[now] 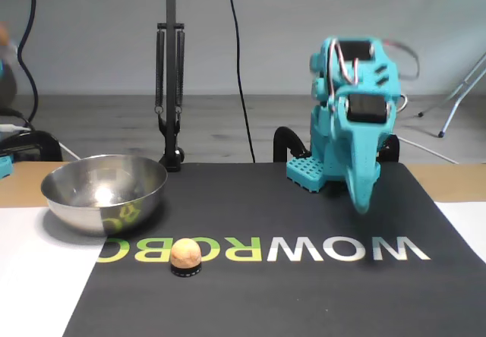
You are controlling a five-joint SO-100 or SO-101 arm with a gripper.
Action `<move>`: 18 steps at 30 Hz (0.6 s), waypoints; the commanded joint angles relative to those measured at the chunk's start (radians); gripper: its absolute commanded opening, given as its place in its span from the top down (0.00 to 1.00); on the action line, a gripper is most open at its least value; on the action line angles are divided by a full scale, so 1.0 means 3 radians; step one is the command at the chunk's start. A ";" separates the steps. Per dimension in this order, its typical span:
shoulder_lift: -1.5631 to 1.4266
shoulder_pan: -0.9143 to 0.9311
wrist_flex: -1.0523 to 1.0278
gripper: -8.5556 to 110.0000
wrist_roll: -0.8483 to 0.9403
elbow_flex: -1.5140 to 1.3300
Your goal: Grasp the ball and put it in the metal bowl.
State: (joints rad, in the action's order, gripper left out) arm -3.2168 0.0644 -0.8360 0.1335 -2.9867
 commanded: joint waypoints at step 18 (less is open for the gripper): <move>0.3237 0.0215 -0.1064 0.92 0.0010 0.3441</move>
State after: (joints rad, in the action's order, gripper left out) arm -2.3317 0.1289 -1.0907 0.1335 -2.1338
